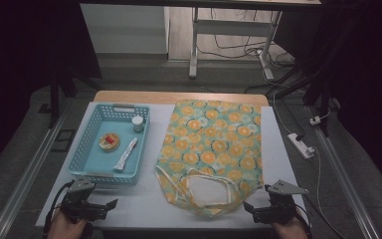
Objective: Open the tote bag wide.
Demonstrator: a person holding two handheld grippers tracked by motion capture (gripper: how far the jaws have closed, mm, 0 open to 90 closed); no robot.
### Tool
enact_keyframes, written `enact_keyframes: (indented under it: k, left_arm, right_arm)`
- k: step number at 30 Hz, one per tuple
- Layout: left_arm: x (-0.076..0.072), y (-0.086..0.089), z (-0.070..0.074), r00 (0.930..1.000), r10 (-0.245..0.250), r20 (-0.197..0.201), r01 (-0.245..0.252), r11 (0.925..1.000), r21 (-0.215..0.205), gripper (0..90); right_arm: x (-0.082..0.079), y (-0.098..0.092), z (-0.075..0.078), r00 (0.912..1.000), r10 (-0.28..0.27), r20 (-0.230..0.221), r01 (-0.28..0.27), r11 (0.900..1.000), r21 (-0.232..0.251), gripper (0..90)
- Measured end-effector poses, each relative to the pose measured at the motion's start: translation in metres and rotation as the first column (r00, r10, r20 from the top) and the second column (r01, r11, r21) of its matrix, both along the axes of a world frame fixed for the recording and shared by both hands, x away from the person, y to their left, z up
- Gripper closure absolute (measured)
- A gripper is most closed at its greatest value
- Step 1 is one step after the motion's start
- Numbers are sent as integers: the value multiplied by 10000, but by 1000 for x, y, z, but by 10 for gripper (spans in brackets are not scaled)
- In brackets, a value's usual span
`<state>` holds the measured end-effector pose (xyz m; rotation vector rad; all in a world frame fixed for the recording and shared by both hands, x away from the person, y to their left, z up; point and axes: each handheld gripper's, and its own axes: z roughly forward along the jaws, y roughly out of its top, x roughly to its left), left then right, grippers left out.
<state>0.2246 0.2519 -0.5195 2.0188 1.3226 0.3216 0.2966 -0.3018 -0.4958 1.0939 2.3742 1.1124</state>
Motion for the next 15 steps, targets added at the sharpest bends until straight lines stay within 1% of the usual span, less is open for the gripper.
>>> enact_keyframes:
  k: [4,6,8,9,11,12,13,15]
  left_arm:
    - [1,-1,-1,9999,-33,-99,34,10000,67,0]
    - [1,-1,-1,9999,-46,-133,46,10000,25,0]
    - [1,0,-1,9999,-56,-148,55,10000,-37,0]
    - [1,0,-1,9999,-42,-152,41,10000,-47,0]
    - [1,0,-1,9998,-65,-173,64,10000,-70,0]
    - [1,0,-1,9998,-87,-161,87,10000,-47,0]
    - [1,0,-1,9998,-91,-156,90,10000,-42,0]
    - [1,-1,-1,9998,-117,-144,117,9999,32,0]
  right_arm:
    - [-1,3,2,9998,205,64,-205,9998,-6,0]
    - [-1,5,2,9990,454,45,-453,9990,-41,0]
    - [-1,6,2,9986,523,29,-523,9986,-43,0]
    - [-1,7,2,9978,669,39,-668,9977,-72,0]
    - [-1,8,3,9976,695,66,-694,9975,-109,0]
    - [0,10,4,9967,789,190,-786,9968,-151,0]
    - [0,10,4,9967,789,190,-786,9968,-151,0]
    - [0,13,7,9955,877,370,-870,9960,-193,0]
